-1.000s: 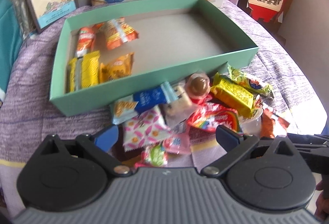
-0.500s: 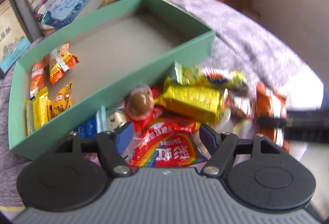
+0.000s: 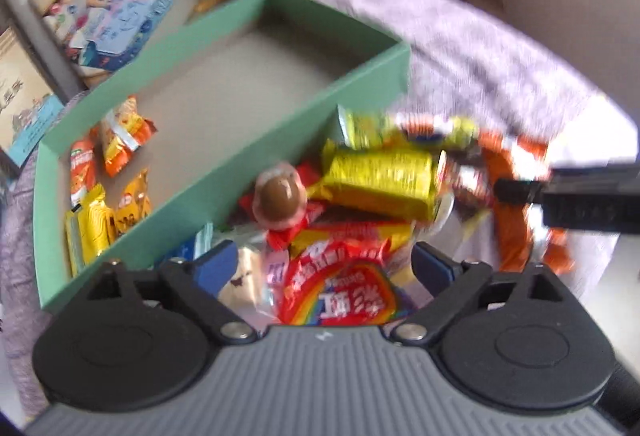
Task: Organize snacks
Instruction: 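Grasp the rainbow red packet with the left tool while the right tool holds the orange bag, then carry both packets into the tray and open both tools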
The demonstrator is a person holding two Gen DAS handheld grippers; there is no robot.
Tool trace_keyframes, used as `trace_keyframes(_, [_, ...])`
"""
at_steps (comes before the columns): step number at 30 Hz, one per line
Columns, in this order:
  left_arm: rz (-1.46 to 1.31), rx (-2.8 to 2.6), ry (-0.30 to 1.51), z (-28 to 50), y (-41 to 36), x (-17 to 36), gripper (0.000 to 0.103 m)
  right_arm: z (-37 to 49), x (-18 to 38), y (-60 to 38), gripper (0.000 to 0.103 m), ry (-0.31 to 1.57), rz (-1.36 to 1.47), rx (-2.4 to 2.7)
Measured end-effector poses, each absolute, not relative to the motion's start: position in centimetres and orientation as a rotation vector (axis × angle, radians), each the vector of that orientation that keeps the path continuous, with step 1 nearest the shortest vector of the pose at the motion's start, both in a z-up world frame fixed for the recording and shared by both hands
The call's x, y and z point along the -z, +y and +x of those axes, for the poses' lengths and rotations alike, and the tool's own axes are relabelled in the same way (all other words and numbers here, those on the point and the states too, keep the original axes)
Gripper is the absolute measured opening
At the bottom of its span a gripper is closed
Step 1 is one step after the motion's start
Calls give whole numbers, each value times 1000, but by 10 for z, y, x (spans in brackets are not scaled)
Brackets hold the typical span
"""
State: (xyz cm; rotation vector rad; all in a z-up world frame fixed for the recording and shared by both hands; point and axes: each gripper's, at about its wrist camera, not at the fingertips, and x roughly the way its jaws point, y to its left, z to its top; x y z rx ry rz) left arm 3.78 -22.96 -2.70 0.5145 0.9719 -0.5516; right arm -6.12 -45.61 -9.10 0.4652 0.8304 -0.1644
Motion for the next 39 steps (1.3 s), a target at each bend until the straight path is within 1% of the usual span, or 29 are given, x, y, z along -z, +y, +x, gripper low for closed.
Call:
trace_keyframes(3, [573,540,976,36,-235,40,95,-58,91,-452,60,831,419,161])
trace_keyframes(4, [585,541,970,34,-236,42,93,-59,91,-450,60,831,408,162])
trace_keyframes(5, [591,542,959,32,-238,42,88,-58,91,-448,60,831,398,162])
trace_keyframes(6, [596,565,947,29,-239,42,48,-57,91,-447,61,832,387,160])
trace_keyframes(7, [598,586,973,27,-241,43,42,-56,90,-447,60,832,380,159])
trace_keyframes(8, [604,587,961,24,-243,42,41,-56,90,-447,59,830,381,161])
trace_keyframes(9, [601,599,957,21,-244,41,32,-57,90,-449,58,828,384,162])
trace_keyframes(10, [591,610,953,19,-244,40,27,-58,90,-449,57,827,390,162])
trace_keyframes(14, [480,627,1002,22,-233,34,26,-58,91,-450,57,828,372,156])
trace_keyframes(15, [448,622,1019,24,-227,34,27,-58,91,-449,57,828,368,156])
trace_keyframes(16, [422,605,1032,27,-221,35,34,-58,91,-449,57,828,362,156])
trace_keyframes(18, [407,569,1030,29,-213,37,44,-57,90,-446,57,829,347,161])
trace_keyframes(20, [416,560,1025,31,-214,38,45,-55,90,-445,57,831,329,162])
trace_keyframes(21, [429,561,1020,31,-217,37,50,-53,90,-446,57,833,321,157])
trace_keyframes(22, [446,569,1015,30,-222,38,61,-52,90,-447,57,835,320,151])
trace_keyframes(24, [490,591,1003,28,-231,43,74,-51,89,-450,57,842,323,137])
trace_keyframes(25, [529,592,976,24,-237,48,72,-52,88,-450,56,845,328,132])
trace_keyframes(26, [574,596,947,18,-242,52,66,-52,88,-452,55,849,338,124])
trace_keyframes(28, [611,617,899,10,-245,52,36,-54,86,-455,53,855,365,116])
trace_keyframes(32, [527,621,913,11,-231,40,30,-58,82,-458,53,856,412,119])
trace_keyframes(39, [271,621,963,29,-187,4,29,-56,59,-451,49,812,407,104])
